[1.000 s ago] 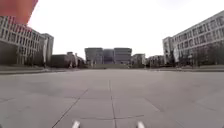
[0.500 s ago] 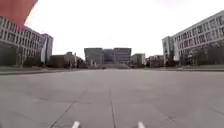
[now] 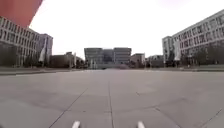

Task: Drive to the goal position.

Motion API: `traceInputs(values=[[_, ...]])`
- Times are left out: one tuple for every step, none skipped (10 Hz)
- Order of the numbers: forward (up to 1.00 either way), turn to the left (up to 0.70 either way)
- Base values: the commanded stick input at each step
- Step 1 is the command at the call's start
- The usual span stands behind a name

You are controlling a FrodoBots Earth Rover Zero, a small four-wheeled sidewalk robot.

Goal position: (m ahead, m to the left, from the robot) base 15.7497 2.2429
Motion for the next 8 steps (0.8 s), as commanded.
traceInputs(values=[[0.60,0.00],[0.60,0.00],[0.60,0.00],[0.60,0.00],[0.60,0.00],[0.60,0.00],[0.60,0.00],[0.60,0.00]])
